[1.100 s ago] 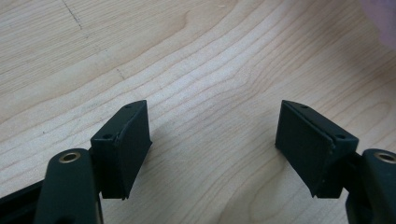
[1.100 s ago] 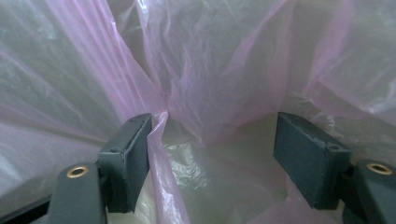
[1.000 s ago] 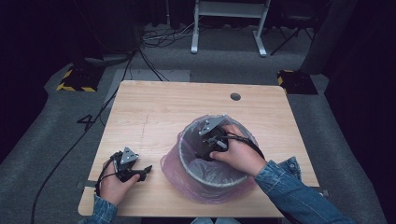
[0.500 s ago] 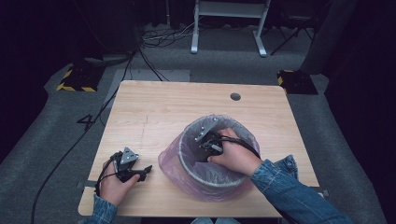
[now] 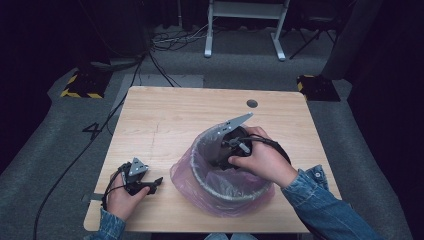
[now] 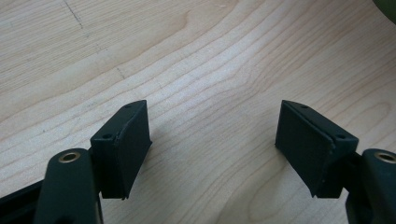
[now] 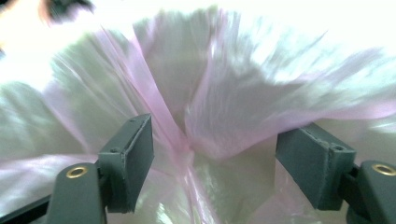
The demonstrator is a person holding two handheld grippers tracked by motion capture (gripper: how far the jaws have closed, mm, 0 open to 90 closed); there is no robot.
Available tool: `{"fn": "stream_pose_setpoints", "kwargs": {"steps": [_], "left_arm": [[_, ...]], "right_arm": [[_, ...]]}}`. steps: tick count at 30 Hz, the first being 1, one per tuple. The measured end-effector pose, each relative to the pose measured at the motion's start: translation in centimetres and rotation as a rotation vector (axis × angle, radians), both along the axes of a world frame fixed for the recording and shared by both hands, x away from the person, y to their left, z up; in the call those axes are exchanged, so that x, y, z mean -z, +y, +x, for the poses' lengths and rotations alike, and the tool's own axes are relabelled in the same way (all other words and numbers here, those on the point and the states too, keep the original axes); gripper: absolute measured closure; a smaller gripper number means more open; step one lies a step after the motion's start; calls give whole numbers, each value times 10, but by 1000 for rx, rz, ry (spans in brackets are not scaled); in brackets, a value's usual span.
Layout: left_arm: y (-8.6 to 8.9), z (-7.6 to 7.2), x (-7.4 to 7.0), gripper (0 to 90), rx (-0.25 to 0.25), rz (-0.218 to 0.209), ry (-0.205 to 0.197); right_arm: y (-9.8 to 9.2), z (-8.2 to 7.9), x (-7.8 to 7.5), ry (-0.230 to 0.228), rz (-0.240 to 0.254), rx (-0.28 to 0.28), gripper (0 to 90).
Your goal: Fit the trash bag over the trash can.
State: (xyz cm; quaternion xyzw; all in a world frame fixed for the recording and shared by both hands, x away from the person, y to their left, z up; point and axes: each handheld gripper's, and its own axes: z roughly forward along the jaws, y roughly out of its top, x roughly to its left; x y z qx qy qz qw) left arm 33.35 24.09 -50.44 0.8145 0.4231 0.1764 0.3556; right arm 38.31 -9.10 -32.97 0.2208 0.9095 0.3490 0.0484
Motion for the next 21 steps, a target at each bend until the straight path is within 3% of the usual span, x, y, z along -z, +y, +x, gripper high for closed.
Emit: {"fn": "stream_pose_setpoints", "kwargs": {"steps": [8, 11, 14, 16, 21], "left_arm": [[0, 0, 0, 260, 0, 0, 0], [0, 0, 0, 261, 0, 0, 0], [0, 0, 0, 260, 0, 0, 0], [0, 0, 0, 260, 1, -2, -1], [0, 0, 0, 258, 1, 1, 0]], "right_arm": [[-10, 0, -30, -103, 103, 23, 365], [-9, 5, -28, -134, 102, 28, 467], [-7, 13, -20, -160, 72, 40, 509], [-7, 19, -12, -153, 43, 50, 517], [-4, 26, 9, -76, -18, 48, 523]]}}
